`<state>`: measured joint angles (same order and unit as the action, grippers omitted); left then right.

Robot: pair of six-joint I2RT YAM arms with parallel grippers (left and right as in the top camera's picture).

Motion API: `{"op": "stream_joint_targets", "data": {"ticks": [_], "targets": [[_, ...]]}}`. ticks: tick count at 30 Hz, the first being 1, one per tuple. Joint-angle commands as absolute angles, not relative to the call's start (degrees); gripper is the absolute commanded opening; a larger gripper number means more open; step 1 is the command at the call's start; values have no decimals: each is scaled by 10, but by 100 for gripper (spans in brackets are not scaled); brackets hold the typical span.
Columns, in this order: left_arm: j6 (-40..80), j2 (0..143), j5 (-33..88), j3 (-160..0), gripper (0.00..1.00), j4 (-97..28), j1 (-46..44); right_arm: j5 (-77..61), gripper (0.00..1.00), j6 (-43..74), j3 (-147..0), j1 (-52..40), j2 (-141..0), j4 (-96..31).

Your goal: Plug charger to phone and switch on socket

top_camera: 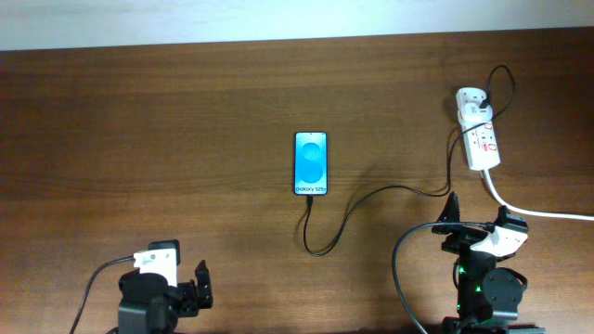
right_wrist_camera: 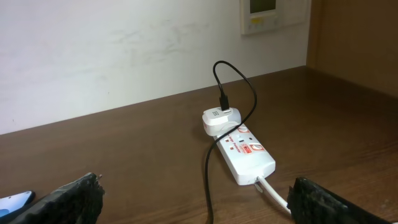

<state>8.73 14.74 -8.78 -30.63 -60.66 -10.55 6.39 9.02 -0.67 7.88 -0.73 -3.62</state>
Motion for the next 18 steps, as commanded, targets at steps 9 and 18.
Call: {"op": "stream_joint_targets", "data": {"ticks": [9,18], "targets": [[-63,3,-58,-127,99,-175,-29,61,99,90,-3,76,-3,-41],[-63,3,-7,-5,99,-50,-16,60,99,90,-3,76,-3,-41]]}}
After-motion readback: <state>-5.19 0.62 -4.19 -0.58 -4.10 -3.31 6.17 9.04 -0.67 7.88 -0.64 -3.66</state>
